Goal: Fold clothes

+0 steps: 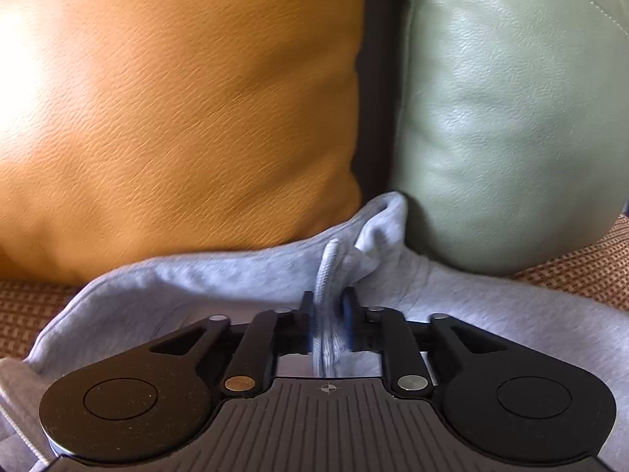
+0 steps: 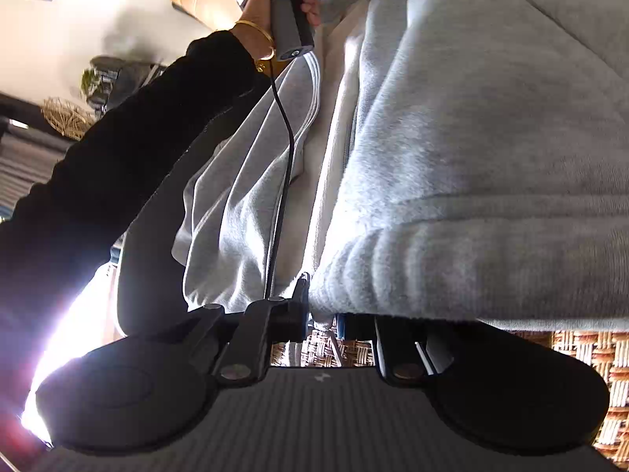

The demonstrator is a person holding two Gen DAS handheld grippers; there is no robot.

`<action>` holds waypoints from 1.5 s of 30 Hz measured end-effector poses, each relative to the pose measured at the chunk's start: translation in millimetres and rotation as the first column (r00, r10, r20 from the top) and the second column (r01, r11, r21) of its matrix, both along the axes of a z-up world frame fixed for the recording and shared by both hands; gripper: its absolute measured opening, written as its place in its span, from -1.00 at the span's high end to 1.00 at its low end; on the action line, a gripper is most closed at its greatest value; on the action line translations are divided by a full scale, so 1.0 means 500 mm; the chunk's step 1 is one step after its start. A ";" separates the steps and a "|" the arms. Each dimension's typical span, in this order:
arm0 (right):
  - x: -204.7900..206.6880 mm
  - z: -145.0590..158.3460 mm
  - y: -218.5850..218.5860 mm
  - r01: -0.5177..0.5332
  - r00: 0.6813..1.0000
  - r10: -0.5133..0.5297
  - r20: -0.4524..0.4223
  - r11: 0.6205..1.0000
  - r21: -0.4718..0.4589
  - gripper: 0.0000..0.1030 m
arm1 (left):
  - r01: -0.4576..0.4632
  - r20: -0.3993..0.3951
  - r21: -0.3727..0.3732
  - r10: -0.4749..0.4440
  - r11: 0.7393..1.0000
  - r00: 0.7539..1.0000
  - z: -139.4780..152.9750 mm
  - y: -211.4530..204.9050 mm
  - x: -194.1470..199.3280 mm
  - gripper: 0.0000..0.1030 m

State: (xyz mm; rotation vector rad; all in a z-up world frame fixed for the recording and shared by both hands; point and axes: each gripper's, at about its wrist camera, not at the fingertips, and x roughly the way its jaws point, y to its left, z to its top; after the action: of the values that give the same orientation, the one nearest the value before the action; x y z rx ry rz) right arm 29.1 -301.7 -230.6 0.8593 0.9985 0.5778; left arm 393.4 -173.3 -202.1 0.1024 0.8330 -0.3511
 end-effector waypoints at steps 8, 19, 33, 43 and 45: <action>-0.123 0.149 -0.099 -0.012 0.991 0.028 0.131 0.993 -0.117 -0.01 | 0.018 -0.017 -0.023 -0.019 1.000 1.000 0.118 0.079 -0.091 -0.28; -0.098 0.216 -0.387 0.475 0.879 -0.439 0.186 0.839 -0.266 -0.13 | 0.284 -0.090 -0.205 -0.308 0.936 0.947 0.176 0.130 -0.618 -0.43; -0.018 0.108 -0.467 0.639 0.760 -0.646 0.063 0.728 -0.249 -0.25 | 0.357 0.035 0.114 -0.362 0.927 0.931 0.070 0.035 -0.867 -0.44; 0.093 0.099 -0.496 0.703 0.688 -0.715 0.125 0.613 -0.359 0.78 | 0.303 0.078 0.115 -0.313 0.946 0.947 0.076 0.039 -0.836 0.72; 0.105 0.142 -0.473 0.662 0.741 -0.594 0.312 0.569 -0.489 0.79 | 0.301 0.102 0.139 -0.316 0.943 0.943 0.094 0.053 -0.843 0.81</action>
State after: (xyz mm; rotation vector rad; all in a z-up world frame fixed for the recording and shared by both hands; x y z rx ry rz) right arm 81.6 -538.2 -159.5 0.5586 0.6226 -0.3060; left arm -28.3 -146.7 -155.2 0.3686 0.7152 -0.5844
